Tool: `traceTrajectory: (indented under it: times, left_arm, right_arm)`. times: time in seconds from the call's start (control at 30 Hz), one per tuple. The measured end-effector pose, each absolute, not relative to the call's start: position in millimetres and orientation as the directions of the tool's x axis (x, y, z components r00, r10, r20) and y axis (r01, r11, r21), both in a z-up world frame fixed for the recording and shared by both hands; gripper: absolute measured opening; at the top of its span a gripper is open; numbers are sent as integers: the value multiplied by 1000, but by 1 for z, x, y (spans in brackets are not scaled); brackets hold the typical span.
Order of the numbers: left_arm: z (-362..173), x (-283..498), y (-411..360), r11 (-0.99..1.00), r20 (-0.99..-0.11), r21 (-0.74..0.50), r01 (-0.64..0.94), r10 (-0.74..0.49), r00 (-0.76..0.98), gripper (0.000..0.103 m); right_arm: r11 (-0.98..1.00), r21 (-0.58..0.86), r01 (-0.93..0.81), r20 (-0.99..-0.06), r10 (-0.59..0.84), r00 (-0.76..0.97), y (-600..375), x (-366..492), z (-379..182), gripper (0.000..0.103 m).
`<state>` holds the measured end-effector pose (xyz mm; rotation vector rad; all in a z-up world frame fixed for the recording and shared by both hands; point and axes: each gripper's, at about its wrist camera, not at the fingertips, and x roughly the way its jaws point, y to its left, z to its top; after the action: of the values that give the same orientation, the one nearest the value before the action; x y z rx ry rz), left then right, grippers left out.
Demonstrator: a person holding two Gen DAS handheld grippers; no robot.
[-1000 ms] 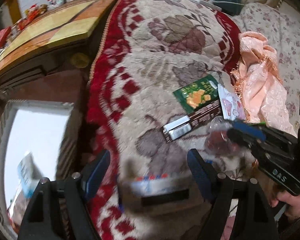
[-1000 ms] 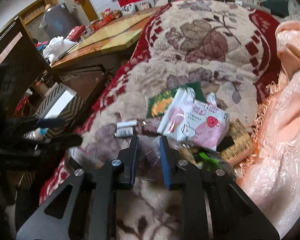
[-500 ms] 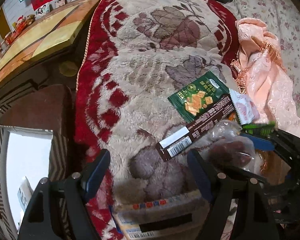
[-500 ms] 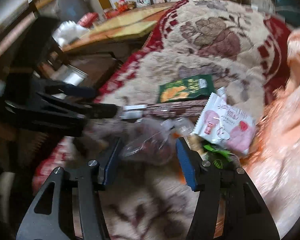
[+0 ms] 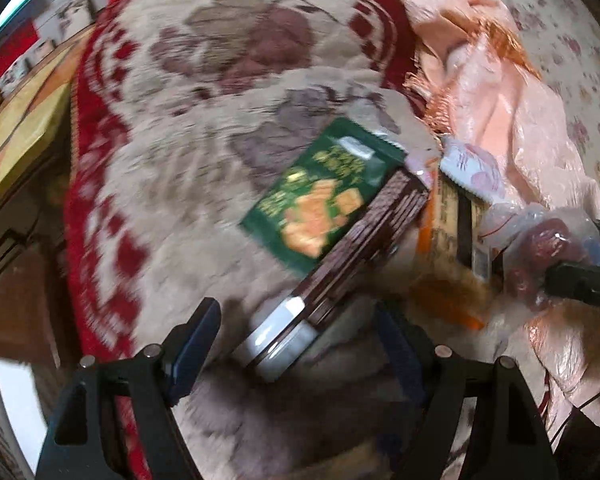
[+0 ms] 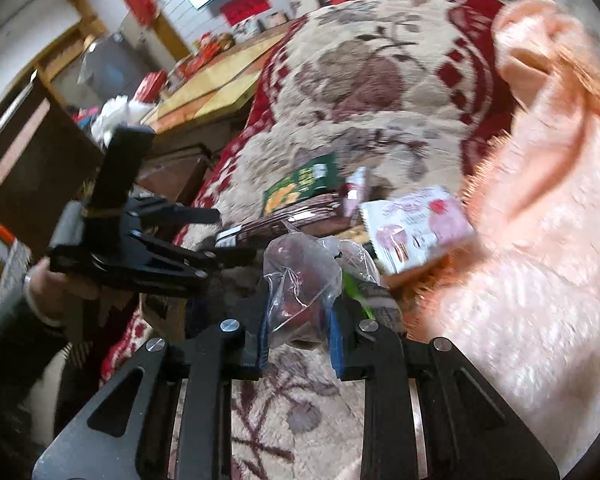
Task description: Organize snacks
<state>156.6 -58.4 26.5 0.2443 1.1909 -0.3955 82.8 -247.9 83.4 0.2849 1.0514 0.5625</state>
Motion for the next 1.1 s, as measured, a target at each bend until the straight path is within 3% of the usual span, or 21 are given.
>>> traceTrajectory:
  times: [0.07, 0.13, 0.17, 0.3, 1.1]
  left_arm:
    - [23, 160, -68, 897, -935, -16, 443, -170, 311, 80]
    - [21, 162, -76, 889, -933, 11, 458, -156, 324, 53]
    - [21, 162, -77, 885, -932, 14, 466, -158, 327, 50]
    - [26, 155, -80, 872, -931, 1, 490, -178, 318, 11]
    - [98, 87, 19, 978, -857, 10, 206, -98, 507, 9]
  right_arm:
    - [823, 494, -281, -733, 568, 375, -253, 84, 80, 22]
    - [817, 506, -278, -727, 577, 373, -253, 86, 79, 22]
    - [812, 511, -282, -722, 584, 371, -252, 86, 79, 22]
    - [805, 518, -289, -714, 593, 372, -253, 85, 80, 22]
    - [746, 525, -411, -669, 660, 343, -190, 62, 120, 22]
